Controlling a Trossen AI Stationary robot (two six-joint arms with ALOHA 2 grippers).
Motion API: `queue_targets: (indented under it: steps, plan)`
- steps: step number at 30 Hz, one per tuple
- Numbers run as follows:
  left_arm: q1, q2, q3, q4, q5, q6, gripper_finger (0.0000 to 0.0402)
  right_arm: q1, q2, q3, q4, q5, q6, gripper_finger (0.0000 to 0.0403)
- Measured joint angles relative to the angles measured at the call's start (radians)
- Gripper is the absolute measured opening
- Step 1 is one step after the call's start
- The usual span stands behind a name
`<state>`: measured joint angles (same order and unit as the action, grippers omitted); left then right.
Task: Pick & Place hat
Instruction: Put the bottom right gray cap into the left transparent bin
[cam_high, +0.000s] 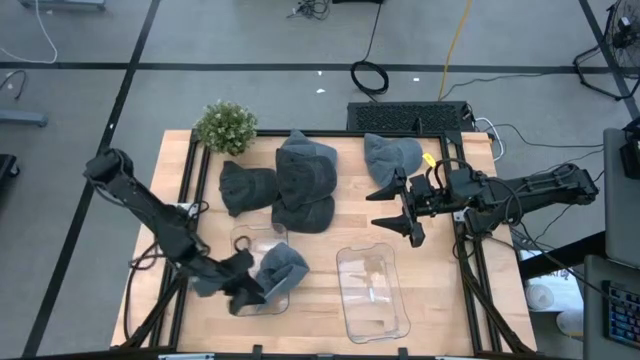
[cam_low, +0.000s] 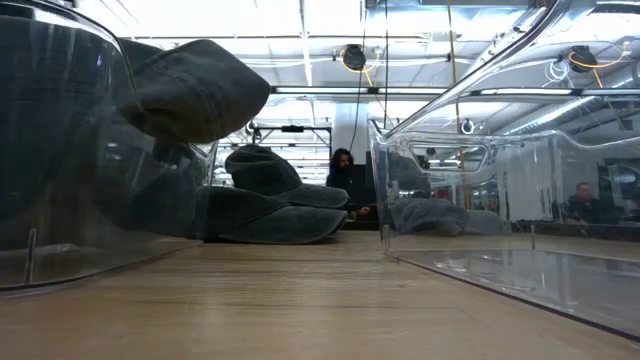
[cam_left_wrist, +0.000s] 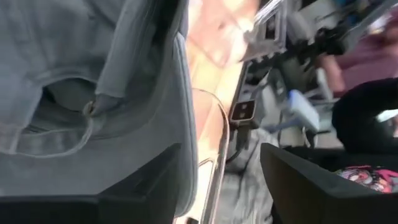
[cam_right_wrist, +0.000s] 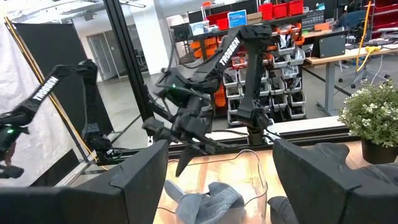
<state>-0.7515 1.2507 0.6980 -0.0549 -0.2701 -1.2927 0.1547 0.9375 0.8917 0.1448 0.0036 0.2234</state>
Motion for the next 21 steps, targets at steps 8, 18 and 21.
queue_targets:
  steps: [8, 18, 21]
  plan:
    - [0.088, 0.121, 0.331, -0.345, 0.138, 0.162, 0.0190, 0.000, 0.000, -0.001, 0.002, 0.000, 0.000, 0.0276]
    - [0.128, 0.352, 0.629, -0.800, 0.174, 0.170, 0.0161, -0.001, 0.000, -0.078, 0.071, 0.002, 0.010, 0.0276]
    - [0.147, 0.399, 0.634, -0.813, 0.221, 0.155, 0.0157, -0.001, 0.000, -0.087, 0.110, 0.001, 0.023, 0.0276]
